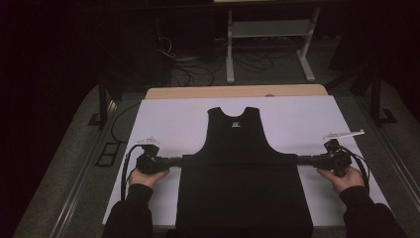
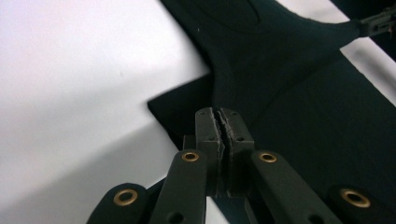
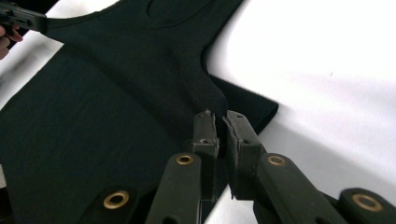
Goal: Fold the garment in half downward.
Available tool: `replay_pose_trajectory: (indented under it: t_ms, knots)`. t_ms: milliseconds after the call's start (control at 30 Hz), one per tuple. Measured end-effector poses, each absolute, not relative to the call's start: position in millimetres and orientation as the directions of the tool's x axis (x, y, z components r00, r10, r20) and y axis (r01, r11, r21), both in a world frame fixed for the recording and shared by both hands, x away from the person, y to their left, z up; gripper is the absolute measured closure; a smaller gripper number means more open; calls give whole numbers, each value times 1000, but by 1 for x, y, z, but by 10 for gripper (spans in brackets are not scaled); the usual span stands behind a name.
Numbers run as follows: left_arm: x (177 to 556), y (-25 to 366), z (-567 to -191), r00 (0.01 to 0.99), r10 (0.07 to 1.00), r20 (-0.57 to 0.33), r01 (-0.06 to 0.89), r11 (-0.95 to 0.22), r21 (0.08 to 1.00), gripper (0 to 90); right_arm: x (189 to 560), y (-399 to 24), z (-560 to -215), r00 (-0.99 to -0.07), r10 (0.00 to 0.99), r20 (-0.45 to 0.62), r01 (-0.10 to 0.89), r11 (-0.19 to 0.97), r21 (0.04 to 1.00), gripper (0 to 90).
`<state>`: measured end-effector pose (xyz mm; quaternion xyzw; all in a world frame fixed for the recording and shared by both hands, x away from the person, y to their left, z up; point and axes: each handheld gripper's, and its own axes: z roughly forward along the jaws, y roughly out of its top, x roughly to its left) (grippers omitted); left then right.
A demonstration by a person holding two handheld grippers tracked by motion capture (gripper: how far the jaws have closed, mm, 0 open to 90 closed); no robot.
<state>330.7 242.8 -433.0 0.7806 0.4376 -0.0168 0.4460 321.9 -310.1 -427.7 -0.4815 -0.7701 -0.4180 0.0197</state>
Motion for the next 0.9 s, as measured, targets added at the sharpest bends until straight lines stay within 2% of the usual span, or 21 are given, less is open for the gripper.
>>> replay_pose_trajectory:
  t_ms: [900]
  knots:
    - [322,248,-440,582,671,-459,753,-230,617,857,306,-310,-439,-497,721,483,816,201,542,820]
